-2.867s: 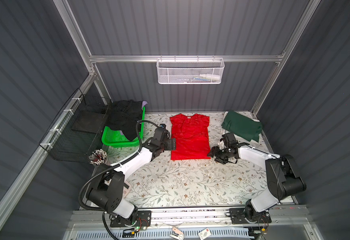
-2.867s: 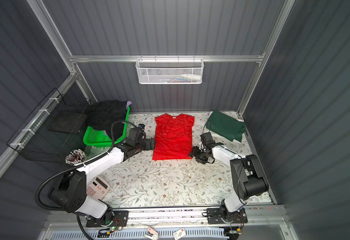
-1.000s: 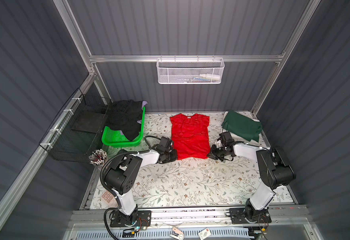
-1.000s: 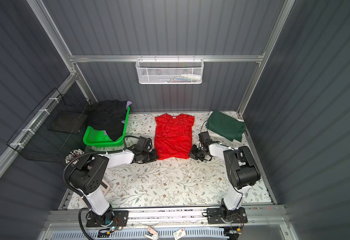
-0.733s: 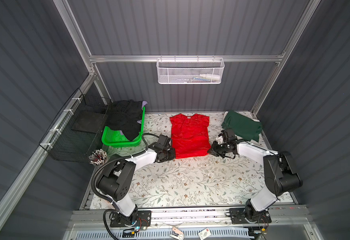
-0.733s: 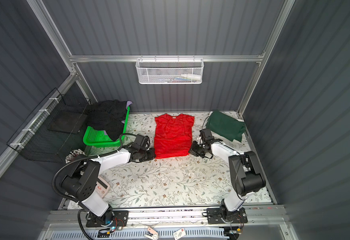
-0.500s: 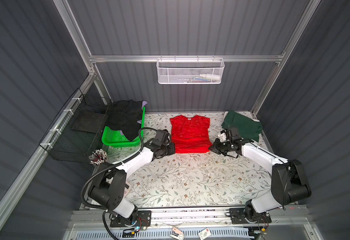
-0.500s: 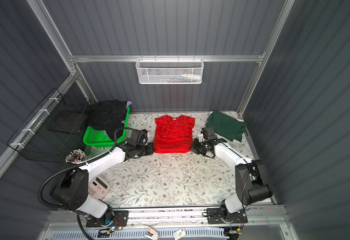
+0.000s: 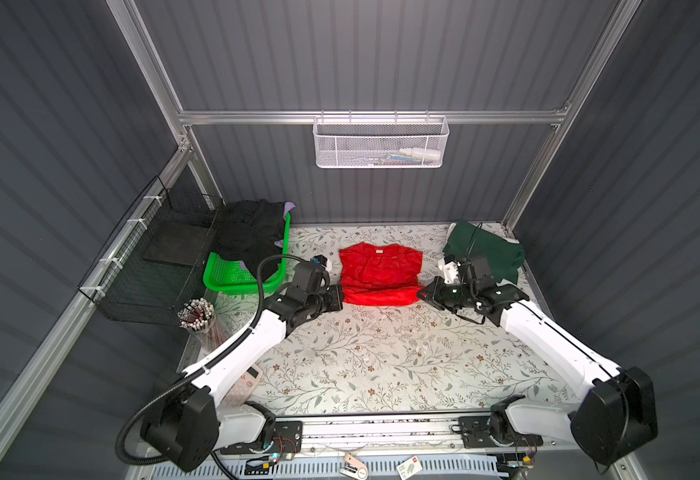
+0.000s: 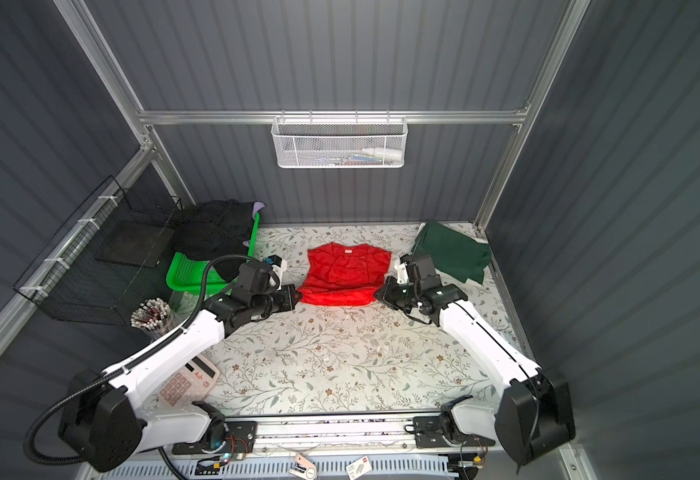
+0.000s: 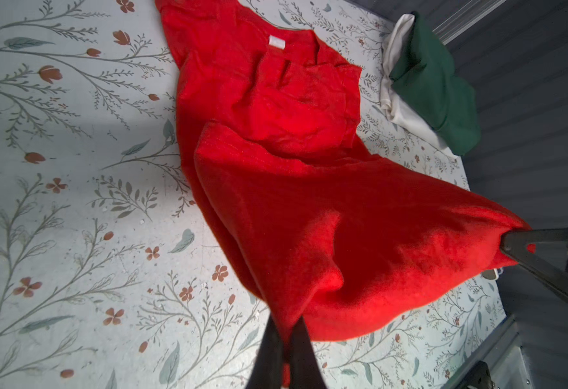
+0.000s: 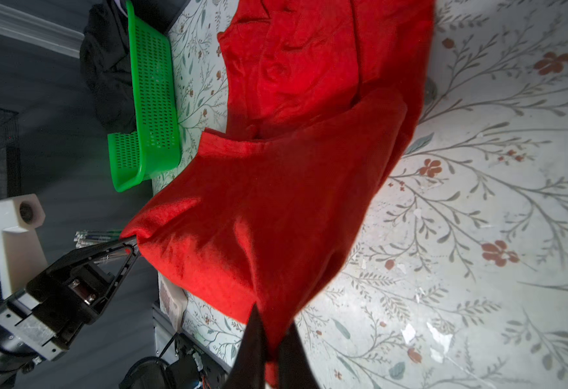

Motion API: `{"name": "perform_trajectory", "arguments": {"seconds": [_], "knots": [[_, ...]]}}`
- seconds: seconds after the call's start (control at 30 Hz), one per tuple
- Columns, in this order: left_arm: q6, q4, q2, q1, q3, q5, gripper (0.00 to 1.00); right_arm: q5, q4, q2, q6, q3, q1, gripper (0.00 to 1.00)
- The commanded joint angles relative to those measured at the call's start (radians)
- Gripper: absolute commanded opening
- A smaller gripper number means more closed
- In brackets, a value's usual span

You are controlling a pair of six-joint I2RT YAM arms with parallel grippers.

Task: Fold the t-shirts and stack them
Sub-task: 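Lift the near edge with both grippers and fold it over toward the collar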

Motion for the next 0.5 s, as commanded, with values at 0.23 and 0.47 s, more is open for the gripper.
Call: {"name": "perform_trajectory", "arguments": {"seconds": [0.23, 0.47], "knots": [[-0.042, -0.138, -0.182, -0.145, -0.012, -0.129, 0.00, 0.162, -0.139, -0.196, 0.047, -0.012, 0.122, 0.00], [-0.066, -0.172, -0.241, -0.150, 0.016, -0.179, 0.00, 0.197, -0.207, -0.215, 0.042, 0.050, 0.151, 0.00]]}}
